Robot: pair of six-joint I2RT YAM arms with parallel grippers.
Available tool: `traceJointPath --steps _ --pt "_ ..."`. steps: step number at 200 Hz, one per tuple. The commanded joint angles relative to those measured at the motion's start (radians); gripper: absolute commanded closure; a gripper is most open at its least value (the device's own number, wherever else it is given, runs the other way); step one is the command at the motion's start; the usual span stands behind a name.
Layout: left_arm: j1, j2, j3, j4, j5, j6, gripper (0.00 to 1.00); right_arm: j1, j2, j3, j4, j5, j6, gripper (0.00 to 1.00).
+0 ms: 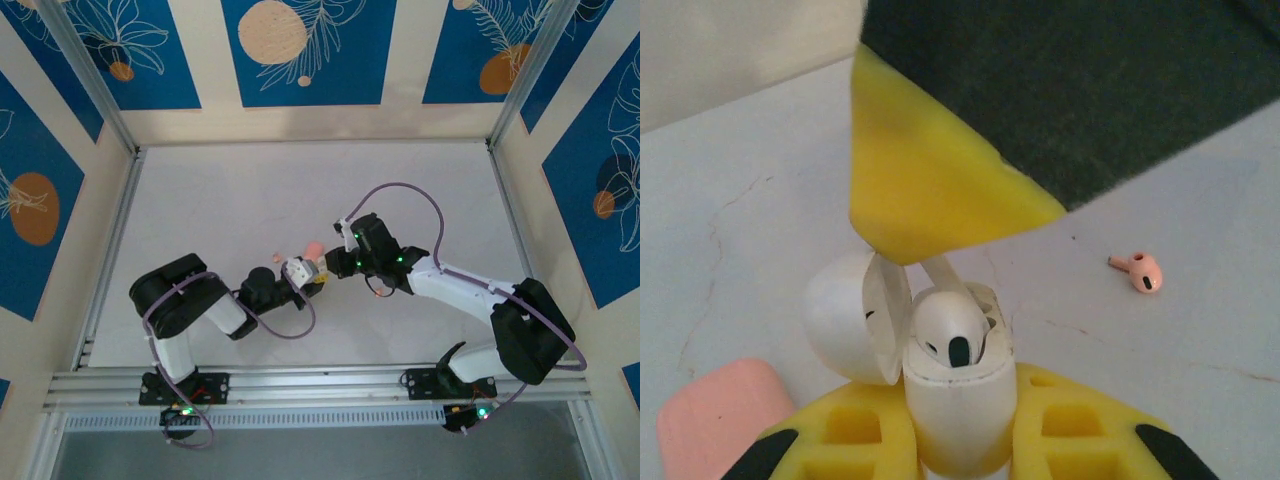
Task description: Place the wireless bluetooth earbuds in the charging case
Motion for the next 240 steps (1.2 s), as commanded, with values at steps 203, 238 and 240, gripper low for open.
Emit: traceJointPath --steps 203,238,240 --pt "-0.015 -0.061 0.01 0.052 -0.005 -0.001 0.85 0.022 -0.097 -0.035 0.024 -0.018 0.019 0.66" --pt "-0.015 -0.076 0.004 0.053 0.0 0.005 0.85 0.016 -0.111 -0.036 0.019 -0.024 0.028 0.64" --pt "-0.015 -0.076 0.004 0.053 0.002 0.006 0.86 0.016 -0.114 -0.035 0.018 -0.024 0.028 0.64"
